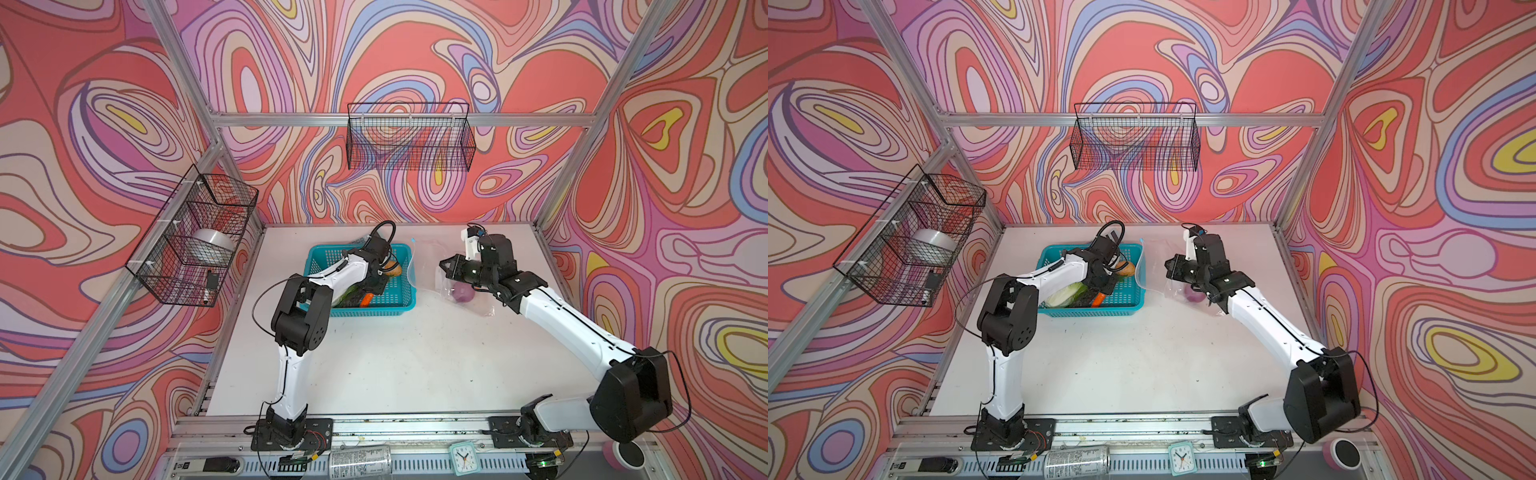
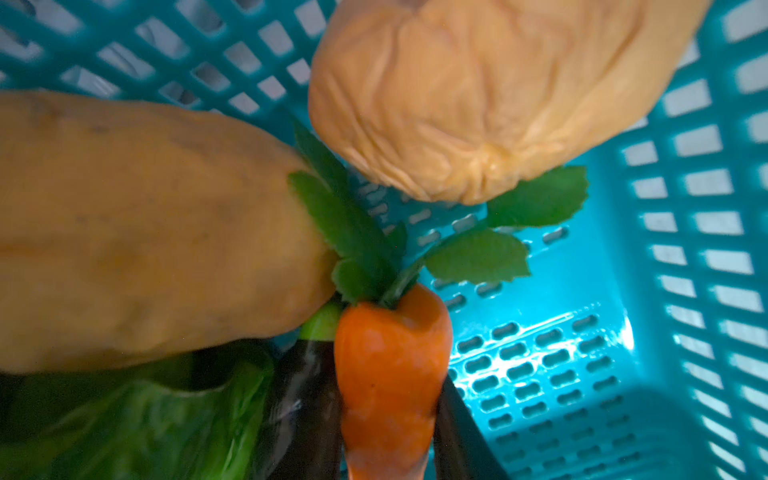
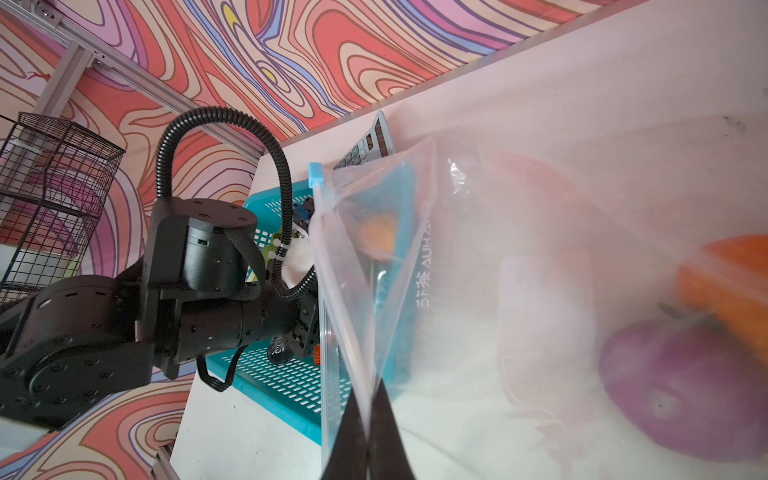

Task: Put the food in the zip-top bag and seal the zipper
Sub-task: 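Move the left gripper back down into the basket over the orange carrot, then close the left gripper on the orange carrot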

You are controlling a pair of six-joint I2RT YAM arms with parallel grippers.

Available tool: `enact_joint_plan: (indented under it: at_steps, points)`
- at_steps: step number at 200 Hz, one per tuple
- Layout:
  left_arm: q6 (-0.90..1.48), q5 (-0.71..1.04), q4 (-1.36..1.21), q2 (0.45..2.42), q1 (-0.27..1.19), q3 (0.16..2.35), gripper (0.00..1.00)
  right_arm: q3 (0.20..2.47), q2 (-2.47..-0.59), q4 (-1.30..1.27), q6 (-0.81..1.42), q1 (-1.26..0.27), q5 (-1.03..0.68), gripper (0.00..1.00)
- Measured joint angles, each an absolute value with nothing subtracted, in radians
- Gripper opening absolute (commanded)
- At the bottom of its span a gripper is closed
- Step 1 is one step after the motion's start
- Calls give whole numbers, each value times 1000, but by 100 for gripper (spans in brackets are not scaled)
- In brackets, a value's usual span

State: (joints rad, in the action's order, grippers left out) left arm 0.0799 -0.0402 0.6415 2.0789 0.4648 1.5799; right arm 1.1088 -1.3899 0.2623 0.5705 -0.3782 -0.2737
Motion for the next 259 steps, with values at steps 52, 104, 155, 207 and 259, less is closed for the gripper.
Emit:
enact_joint_plan:
  at_steps: [52, 104, 155, 207, 259]
  points:
    - [172, 3, 642, 2041, 465, 1579, 28, 1109, -1390, 262, 570, -378, -274, 0]
    - [264, 32, 636, 2042, 464, 1576, 37, 1109, -1390, 262, 570, -378, -274, 0]
    - [351, 68, 632, 2061, 464, 1576, 40, 1109, -1390, 262, 571, -378, -274, 0]
    - [372, 73, 617, 2051, 464, 1562, 20, 1109, -1390, 262, 570, -378, -274, 0]
    - [371, 80, 617, 1971, 464, 1555, 22, 1109, -1390, 262, 571, -378, -274, 0]
